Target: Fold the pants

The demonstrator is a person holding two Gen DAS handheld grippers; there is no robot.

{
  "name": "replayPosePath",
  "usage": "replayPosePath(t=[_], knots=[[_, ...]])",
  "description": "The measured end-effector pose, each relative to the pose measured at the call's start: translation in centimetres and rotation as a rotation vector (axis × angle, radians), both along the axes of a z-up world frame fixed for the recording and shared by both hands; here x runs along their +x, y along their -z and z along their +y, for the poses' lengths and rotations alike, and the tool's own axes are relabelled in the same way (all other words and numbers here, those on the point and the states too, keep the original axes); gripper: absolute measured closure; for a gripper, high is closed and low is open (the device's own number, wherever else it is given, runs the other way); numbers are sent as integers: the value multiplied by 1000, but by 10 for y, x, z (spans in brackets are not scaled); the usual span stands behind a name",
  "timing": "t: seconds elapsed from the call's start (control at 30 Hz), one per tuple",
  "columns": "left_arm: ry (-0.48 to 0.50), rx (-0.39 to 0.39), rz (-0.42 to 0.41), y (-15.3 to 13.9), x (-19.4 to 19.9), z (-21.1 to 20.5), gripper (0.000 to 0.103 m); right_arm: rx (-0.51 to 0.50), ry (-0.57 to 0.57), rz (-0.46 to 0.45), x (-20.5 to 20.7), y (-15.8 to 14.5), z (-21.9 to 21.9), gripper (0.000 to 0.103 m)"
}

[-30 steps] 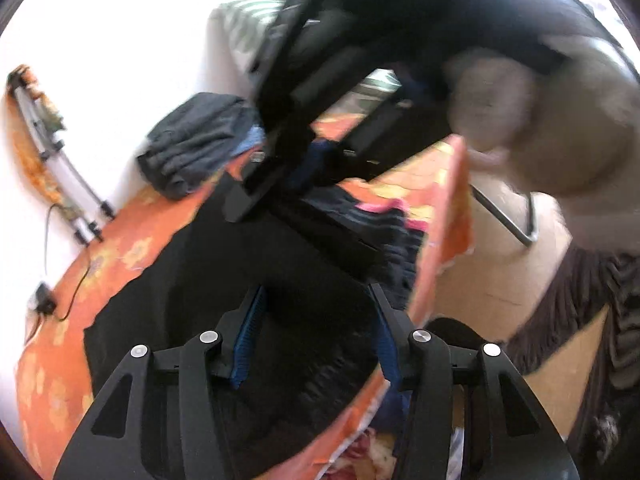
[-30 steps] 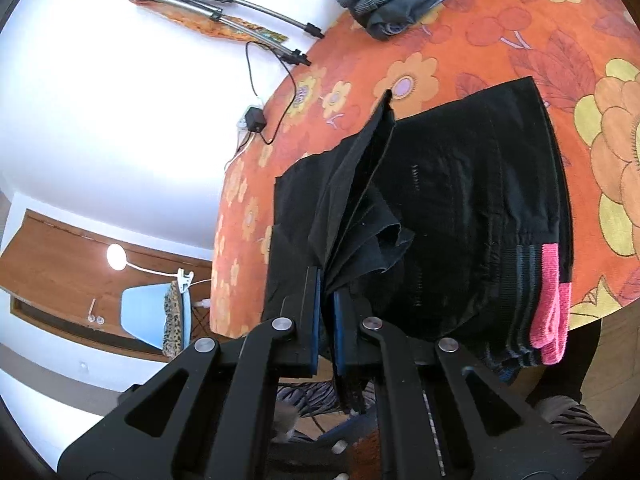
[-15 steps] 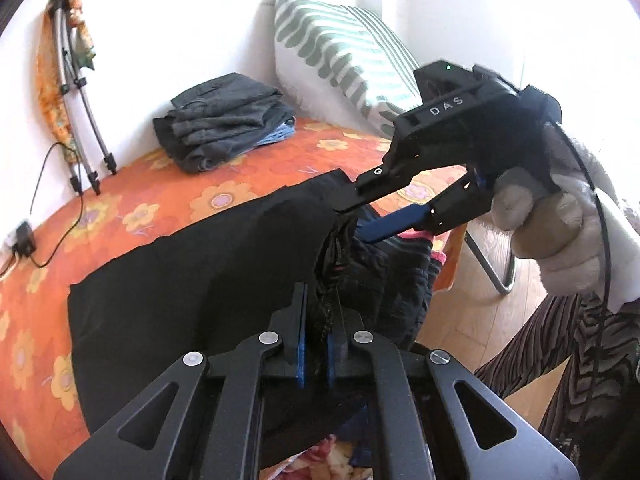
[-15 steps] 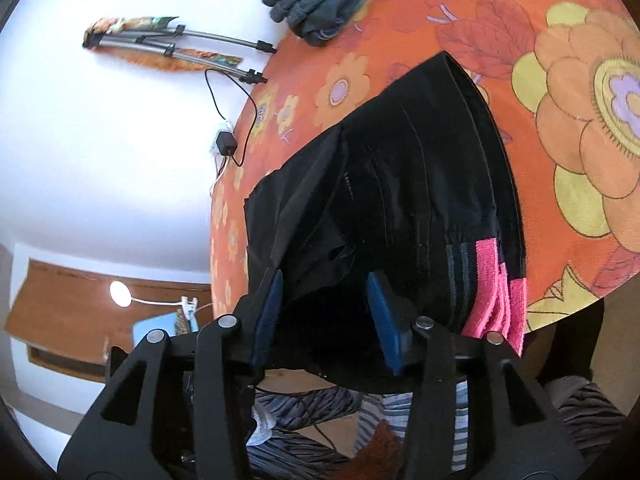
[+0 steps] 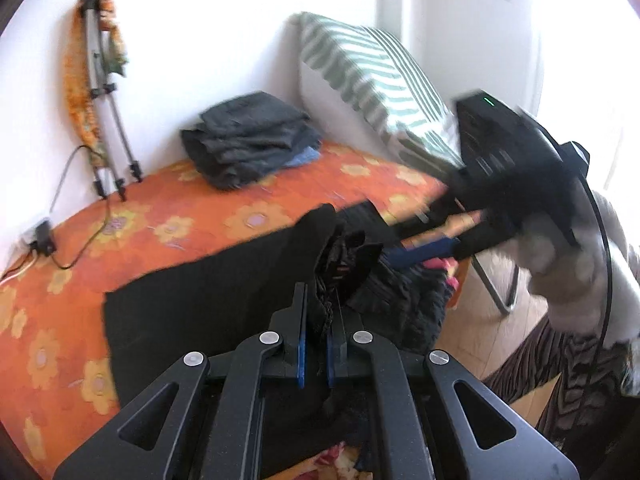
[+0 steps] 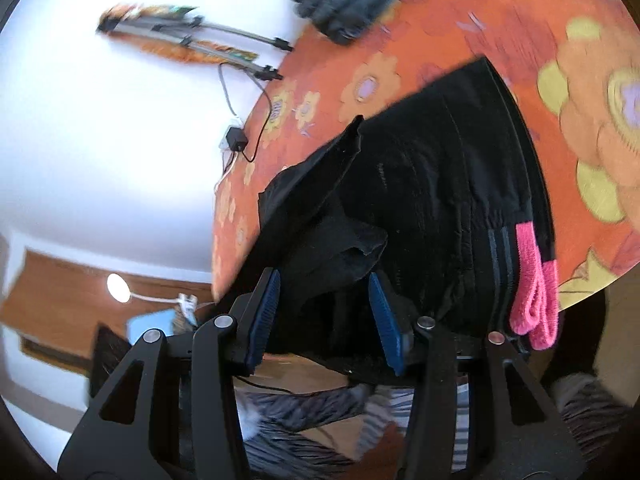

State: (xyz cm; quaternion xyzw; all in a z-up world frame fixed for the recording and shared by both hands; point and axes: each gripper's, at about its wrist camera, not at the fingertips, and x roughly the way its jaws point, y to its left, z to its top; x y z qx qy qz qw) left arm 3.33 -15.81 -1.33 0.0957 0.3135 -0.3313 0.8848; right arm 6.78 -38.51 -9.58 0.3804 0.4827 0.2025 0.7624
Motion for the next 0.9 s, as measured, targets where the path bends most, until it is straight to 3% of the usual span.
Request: replayPosePath(t=[0.23,0.37,0.43,0.53,0.67,0.9], knots=[[-49,-29,-76,-32,9,28,98,-10,-142,-10,-9,-7,50,54],[-6,-20,-69,-29,-2,27,98,-34,-93,-11,8,-5,60,54],[24,-11,-55,-21,-10,21,98,-62,-10,-19,21,-4,48,54],[68,10,-19,-3,-17,6,98,40,60,-18,37,2,23,54],[139,51,36,31,-22,-26,98,162,90,28,49,16,0,54],[176,74,96,63,-16,-50,98,260,154,110,41,53,-22,54]])
